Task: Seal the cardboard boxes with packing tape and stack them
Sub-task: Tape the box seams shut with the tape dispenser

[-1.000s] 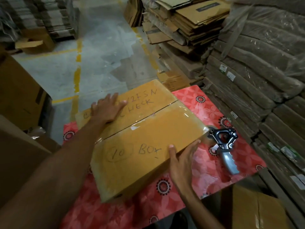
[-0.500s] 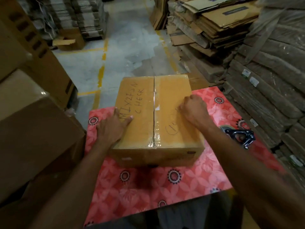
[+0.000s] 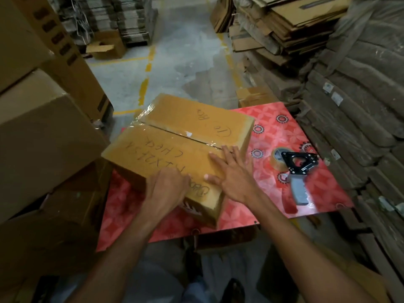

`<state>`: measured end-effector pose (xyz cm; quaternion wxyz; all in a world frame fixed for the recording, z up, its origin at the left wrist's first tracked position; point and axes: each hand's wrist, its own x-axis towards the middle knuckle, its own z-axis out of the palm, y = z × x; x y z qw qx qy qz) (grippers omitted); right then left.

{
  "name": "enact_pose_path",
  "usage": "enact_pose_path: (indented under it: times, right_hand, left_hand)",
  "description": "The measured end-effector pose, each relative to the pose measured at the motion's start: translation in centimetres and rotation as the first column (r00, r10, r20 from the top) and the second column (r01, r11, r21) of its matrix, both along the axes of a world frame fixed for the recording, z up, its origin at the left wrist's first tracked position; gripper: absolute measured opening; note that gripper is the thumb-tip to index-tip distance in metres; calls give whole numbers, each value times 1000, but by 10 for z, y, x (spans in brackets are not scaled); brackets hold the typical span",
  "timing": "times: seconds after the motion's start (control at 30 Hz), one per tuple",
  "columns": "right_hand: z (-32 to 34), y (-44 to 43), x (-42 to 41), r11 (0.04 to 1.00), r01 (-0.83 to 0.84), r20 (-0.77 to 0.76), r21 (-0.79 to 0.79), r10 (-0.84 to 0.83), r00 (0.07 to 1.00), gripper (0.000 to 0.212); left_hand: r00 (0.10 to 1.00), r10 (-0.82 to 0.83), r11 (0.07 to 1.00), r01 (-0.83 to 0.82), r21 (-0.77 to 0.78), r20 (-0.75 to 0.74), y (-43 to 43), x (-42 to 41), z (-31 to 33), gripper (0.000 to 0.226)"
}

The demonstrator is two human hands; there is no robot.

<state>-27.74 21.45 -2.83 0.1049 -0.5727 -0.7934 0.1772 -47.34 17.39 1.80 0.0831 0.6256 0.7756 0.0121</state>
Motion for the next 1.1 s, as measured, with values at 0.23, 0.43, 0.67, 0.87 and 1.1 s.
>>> enact_pose_path:
  times: [0.23,0.43,0.67,0.87,1.1]
  right_hand:
    - [-11,-71,-34,962,-180,47,203,174,984,66]
    - [-22,-42,52,945,-316,-100,81,323,941,66]
    - [-5,-9,94,999,-39,-394,-4,34,918,68]
    - [-30,2,126,766,605,-686,-217,-561,464,39]
    - [-130,37,179,466,786,35,-406,-851,523,41]
  left_hand:
    - [921,-389,920,390,37,-14,69,-23,-8,55]
    - [827,-560,828,559,-25,-48,75,5,-34,73]
    - [717,-697,717,697,7,13,102,58,-36,69]
    - [680,-733,680,731,51,35,148,73,-46,80]
    - [668,-744,667,742,71,14,161,74,-52,81]
